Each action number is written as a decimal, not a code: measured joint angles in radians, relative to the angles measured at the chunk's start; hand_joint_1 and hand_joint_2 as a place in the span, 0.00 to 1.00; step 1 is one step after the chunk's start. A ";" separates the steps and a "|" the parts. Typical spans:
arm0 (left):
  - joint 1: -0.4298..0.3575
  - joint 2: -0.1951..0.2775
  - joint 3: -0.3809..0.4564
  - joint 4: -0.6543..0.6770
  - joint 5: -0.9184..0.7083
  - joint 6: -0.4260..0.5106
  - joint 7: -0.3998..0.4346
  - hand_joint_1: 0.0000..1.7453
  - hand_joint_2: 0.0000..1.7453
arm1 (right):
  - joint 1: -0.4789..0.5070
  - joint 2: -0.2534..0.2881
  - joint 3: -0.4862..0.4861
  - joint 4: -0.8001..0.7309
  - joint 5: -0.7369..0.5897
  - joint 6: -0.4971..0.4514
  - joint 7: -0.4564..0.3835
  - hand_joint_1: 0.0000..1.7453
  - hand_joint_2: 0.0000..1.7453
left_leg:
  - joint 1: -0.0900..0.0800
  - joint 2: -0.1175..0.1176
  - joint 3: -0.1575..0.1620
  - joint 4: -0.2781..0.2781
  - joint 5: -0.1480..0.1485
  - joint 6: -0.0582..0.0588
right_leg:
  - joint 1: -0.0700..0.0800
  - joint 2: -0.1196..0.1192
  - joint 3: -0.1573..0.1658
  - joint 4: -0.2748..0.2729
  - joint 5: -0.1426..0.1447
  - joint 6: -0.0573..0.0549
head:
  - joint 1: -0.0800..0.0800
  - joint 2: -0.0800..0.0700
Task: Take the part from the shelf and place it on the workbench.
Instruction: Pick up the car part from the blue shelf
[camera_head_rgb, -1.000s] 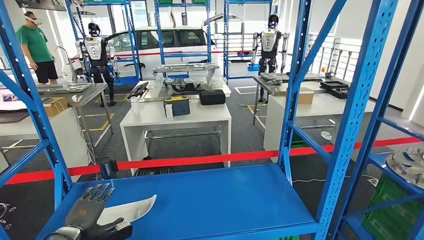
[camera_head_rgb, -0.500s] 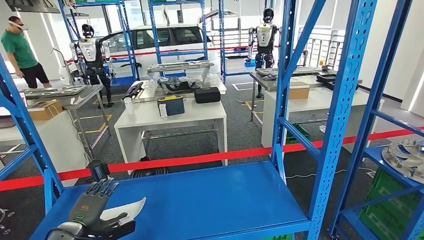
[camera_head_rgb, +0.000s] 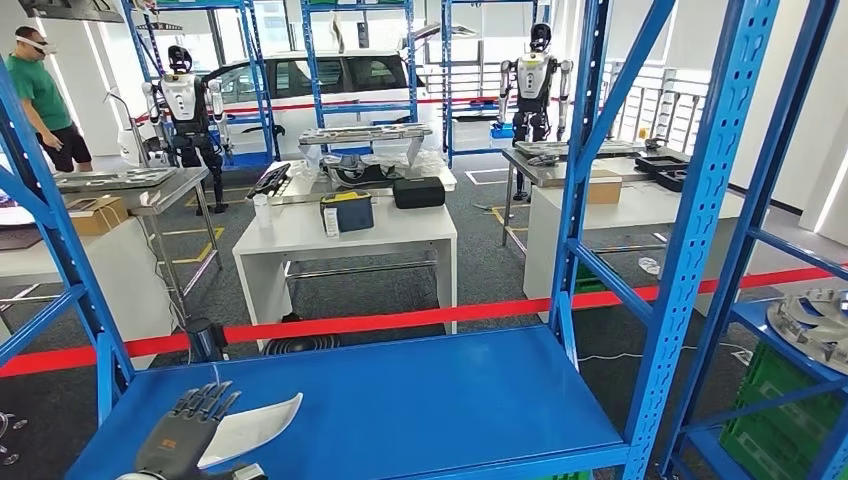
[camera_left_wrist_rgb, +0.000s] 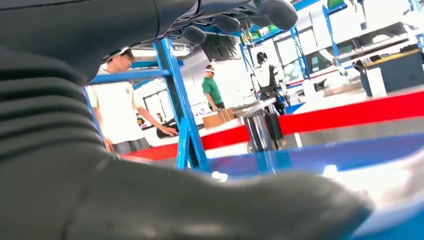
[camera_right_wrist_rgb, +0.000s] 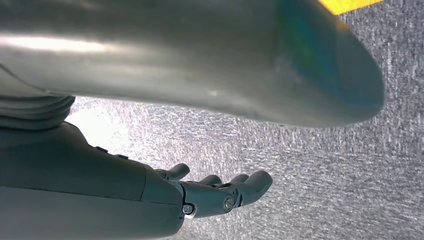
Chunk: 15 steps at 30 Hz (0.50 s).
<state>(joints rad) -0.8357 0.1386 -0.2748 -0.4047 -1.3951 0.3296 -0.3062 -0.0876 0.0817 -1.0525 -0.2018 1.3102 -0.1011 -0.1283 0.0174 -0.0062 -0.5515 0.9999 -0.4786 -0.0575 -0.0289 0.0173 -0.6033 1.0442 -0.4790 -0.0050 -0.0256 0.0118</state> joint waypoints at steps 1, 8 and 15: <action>0.018 0.001 0.000 0.001 0.002 0.004 -0.016 0.00 1.00 | 0.000 0.000 0.000 0.000 0.001 0.002 0.001 0.00 0.00 | -0.001 0.000 0.000 0.000 0.000 0.001 | 0.000 0.000 0.002 -0.002 0.001 0.002 | 0.000 0.000; 0.060 -0.012 -0.001 0.015 -0.021 0.008 -0.031 0.00 1.00 | -0.001 0.001 0.000 0.000 0.007 0.002 -0.002 0.00 0.00 | -0.002 0.000 0.000 0.003 -0.002 0.004 | 0.000 0.000 0.004 -0.006 0.002 0.006 | 0.000 0.000; 0.068 -0.047 -0.005 0.036 -0.049 0.012 0.052 0.00 1.00 | -0.001 0.003 0.000 0.000 0.008 0.000 0.000 0.00 0.00 | -0.002 0.000 0.000 0.004 -0.004 0.006 | -0.001 0.000 0.005 -0.007 0.003 0.007 | 0.000 0.000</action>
<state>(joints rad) -0.7674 0.0917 -0.2793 -0.3682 -1.4438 0.3418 -0.2540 -0.0884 0.0847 -1.0525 -0.2018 1.3178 -0.1008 -0.1282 0.0151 -0.0065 -0.5518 1.0041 -0.4823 -0.0511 -0.0296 0.0172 -0.5987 1.0370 -0.4762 0.0019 -0.0256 0.0118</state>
